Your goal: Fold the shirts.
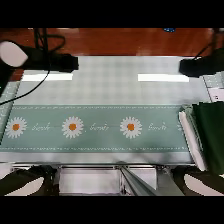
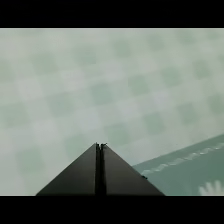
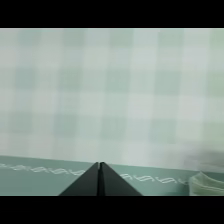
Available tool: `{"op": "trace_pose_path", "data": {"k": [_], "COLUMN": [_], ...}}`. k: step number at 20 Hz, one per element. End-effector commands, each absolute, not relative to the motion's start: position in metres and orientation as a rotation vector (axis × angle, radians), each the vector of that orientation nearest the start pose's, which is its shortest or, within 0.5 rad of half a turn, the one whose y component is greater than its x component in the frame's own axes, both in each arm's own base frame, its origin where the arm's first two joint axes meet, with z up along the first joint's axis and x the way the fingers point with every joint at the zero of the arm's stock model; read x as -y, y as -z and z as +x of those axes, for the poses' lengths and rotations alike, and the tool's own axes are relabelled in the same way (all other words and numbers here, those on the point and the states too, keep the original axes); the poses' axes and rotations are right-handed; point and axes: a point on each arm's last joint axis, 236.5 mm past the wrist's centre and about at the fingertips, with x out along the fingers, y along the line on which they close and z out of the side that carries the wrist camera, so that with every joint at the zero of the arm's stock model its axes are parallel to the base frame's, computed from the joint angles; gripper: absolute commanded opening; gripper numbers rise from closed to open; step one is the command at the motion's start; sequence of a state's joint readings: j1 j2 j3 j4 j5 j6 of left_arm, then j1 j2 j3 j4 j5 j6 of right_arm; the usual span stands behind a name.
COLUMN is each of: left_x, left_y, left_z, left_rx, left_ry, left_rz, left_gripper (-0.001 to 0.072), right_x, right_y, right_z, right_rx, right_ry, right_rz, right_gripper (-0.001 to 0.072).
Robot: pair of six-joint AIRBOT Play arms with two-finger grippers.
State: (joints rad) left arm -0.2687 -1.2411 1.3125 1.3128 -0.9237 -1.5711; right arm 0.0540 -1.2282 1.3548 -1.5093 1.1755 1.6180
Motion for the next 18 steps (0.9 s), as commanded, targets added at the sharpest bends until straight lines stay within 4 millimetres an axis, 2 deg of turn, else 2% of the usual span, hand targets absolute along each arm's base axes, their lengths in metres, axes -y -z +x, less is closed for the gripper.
{"op": "trace_pose_path", "data": {"k": [1,3,6,18], "left_x": [0.148,0.154,0.152,0.153], "left_y": [-0.061,-0.065,-0.055,-0.046], "left_z": [0.425,0.421,0.409,0.411], "left_rx": [-1.041,-1.049,-1.111,-1.128], "left_ry": [0.228,0.247,0.26,0.256], "left_rz": [-0.183,-0.236,-0.191,-0.19], "left_gripper": [0.0019,0.0019,0.0019,0.0019], "right_x": [-0.048,-0.053,-0.052,-0.053], "right_y": [-0.044,-0.04,-0.04,-0.041], "right_z": [0.419,0.42,0.416,0.417], "right_rx": [-1.164,-1.172,-1.185,-1.18], "right_ry": [0.015,0.003,0.006,0.004], "right_rz": [-0.132,-0.111,-0.11,-0.109], "right_gripper": [0.0027,0.0028,0.0028,0.0028]}}
